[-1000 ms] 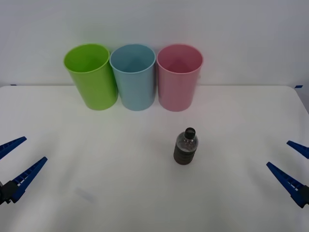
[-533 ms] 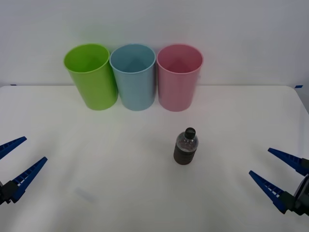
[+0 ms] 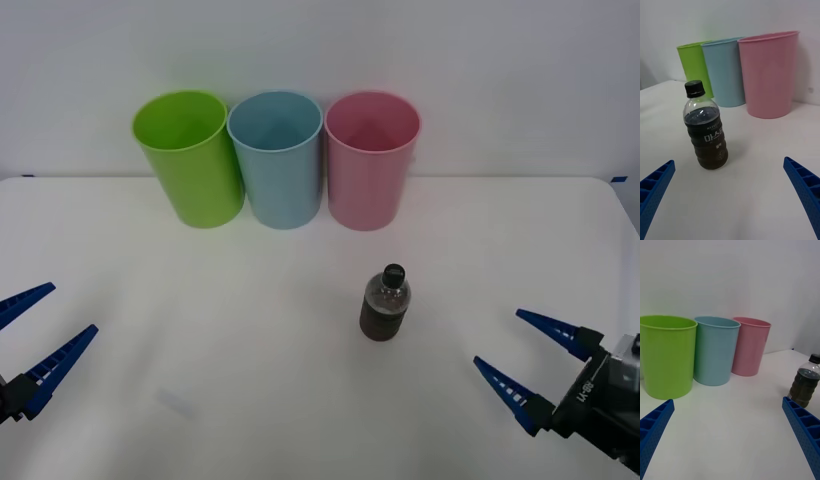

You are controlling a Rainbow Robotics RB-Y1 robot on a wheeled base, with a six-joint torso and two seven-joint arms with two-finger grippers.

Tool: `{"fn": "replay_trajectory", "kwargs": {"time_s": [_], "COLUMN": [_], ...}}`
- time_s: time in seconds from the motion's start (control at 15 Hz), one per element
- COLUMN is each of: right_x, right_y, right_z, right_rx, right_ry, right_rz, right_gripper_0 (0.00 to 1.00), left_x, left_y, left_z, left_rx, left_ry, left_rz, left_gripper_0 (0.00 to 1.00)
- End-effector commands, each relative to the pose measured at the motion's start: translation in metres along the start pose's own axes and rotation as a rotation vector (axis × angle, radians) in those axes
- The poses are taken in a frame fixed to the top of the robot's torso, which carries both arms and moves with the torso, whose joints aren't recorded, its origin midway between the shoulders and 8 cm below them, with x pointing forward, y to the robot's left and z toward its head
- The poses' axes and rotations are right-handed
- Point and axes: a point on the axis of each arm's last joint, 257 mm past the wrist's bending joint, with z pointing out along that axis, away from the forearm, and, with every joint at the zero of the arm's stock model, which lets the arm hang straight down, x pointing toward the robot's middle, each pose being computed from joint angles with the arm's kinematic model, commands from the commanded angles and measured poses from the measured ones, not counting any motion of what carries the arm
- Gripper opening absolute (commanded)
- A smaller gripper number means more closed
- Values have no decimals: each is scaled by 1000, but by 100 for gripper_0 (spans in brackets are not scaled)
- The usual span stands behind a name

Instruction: Grasp the object on the table and drop it into the matching bin: aluminum can to the light blue bin, PET bottle to the pink bin.

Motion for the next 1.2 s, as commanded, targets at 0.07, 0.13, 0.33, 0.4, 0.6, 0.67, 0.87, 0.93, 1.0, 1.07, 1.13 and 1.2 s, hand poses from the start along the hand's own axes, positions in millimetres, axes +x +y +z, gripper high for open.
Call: {"fn": "replay_trajectory", "kwargs": {"time_s": [0.07,0.13,0.33,0.4,0.6,0.67,0.87,0.93,1.0,1.07,1.13,1.2], "right_x": [9,13,21,23,27,28,29,28,28,27,27,27], "right_y": [1,3,13,16,27,30,37,38,38,40,42,42], "right_z": [18,23,45,53,73,79,95,100,105,110,116,120], "right_rx": [25,28,32,33,34,34,34,36,40,42,48,53], "right_ry": [16,23,32,34,40,42,44,43,42,44,45,46], "right_rz": [-51,-48,-33,-33,-24,-25,-20,-22,-24,-26,-26,-27], "right_gripper_0": [100,100,100,100,100,100,100,100,100,100,100,100], "left_x": [0,0,0,0,0,0,0,0,0,0,0,0], "left_y": [0,0,0,0,0,0,0,0,0,0,0,0], "left_z": [0,0,0,0,0,0,0,0,0,0,0,0], "left_rx": [0,0,0,0,0,0,0,0,0,0,0,0], "left_ry": [0,0,0,0,0,0,0,0,0,0,0,0], "left_rz": [0,0,0,0,0,0,0,0,0,0,0,0], "left_gripper_0": [100,100,100,100,100,100,100,100,100,100,100,100]}}
